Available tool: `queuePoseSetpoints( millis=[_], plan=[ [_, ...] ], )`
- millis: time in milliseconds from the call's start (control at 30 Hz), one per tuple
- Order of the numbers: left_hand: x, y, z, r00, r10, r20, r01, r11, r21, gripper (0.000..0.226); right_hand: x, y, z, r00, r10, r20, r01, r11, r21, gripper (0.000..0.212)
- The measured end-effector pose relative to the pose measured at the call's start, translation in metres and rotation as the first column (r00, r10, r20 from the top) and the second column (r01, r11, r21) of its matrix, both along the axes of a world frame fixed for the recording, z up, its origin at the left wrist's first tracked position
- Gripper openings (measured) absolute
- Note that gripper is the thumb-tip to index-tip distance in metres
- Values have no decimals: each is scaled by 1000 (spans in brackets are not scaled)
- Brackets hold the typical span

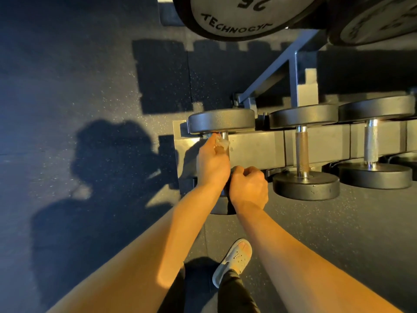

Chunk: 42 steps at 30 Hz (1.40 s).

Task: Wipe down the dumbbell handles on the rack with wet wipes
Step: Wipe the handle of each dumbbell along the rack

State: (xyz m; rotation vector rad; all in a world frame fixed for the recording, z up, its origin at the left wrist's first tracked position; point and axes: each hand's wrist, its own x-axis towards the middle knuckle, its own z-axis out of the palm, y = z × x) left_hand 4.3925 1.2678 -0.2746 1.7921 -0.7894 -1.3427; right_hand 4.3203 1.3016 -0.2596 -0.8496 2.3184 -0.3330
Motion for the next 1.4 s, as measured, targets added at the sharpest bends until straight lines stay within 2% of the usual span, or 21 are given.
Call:
queuePoseSetpoints(
  millis=[100,167,233,333,400,500,567,633,700,767,867,967,1033,1067,1100,1167,1233,1300,1333,1367,1400],
  plan=[
    [-1,-3,-8,982,65,178,-62,998,-23,20,-3,1,0,1000,14,16,-14,1000,-11,28],
    [-3,-8,-14,982,91,166,-91,996,-7,19,-4,1,-1,1000,15,18,-14,999,-29,29],
    [-3,-16,-19,991,98,93,-101,994,30,29,-5,2,-3,1000,21,20,-20,999,-31,29],
    [-1,-25,-27,1000,4,21,-6,996,90,37,-6,2,-6,999,33,24,-33,999,-26,30],
    [-4,-28,-30,992,-89,90,78,990,119,43,-7,2,-8,998,53,23,-52,998,-25,30],
    [-6,-26,-23,962,-210,173,191,974,123,35,-8,4,-9,996,77,35,-76,997,-13,31],
    [-5,-22,-17,977,-187,103,177,979,99,34,-9,5,-9,995,88,47,-87,996,-29,31],
    [-5,-16,-19,994,-105,1,105,992,76,43,-10,6,-10,992,113,60,-111,993,-36,31],
    [-10,-12,-19,995,-1,-102,12,994,111,47,-12,7,-10,988,131,79,-129,991,-34,29],
    [-14,-10,-17,988,20,-155,6,986,164,53,-17,5,-9,983,152,102,-151,988,-20,28],
    [-11,-9,-5,967,67,-245,-7,971,240,55,-32,-3,-16,955,183,234,-188,982,-1,26],
    [-3,-11,-2,903,289,-319,-157,911,380,42,-43,-14,-29,891,188,413,-187,981,-43,22],
    [-2,-11,-7,956,245,-160,-157,891,426,40,-47,-21,-33,869,170,464,-141,985,-96,20],
    [-2,-9,-8,989,150,11,-141,897,419,40,-47,-25,-30,852,173,493,-133,984,-117,18],
    [-2,-5,-9,976,49,211,-127,919,373,40,-46,-29,-25,832,184,523,-124,981,-147,17],
    [-4,9,-4,846,-60,530,-22,989,147,33,-41,-36,-10,770,166,616,-69,982,-178,23],
    [-7,22,0,713,-119,691,186,982,-23,26,-35,-39,7,687,196,699,-92,979,-185,36],
    [-8,30,1,628,-191,754,355,933,-60,16,-33,-41,16,632,249,734,-190,968,-166,47],
    [-10,33,3,649,-205,733,379,922,-77,20,-34,-42,18,624,260,737,-236,962,-139,43],
    [-11,34,9,732,-218,646,350,933,-82,27,-36,-43,19,638,253,727,-257,960,-109,32],
    [-11,33,17,849,-221,480,285,956,-64,33,-39,-45,20,667,218,712,-231,970,-81,20]
  ],
)
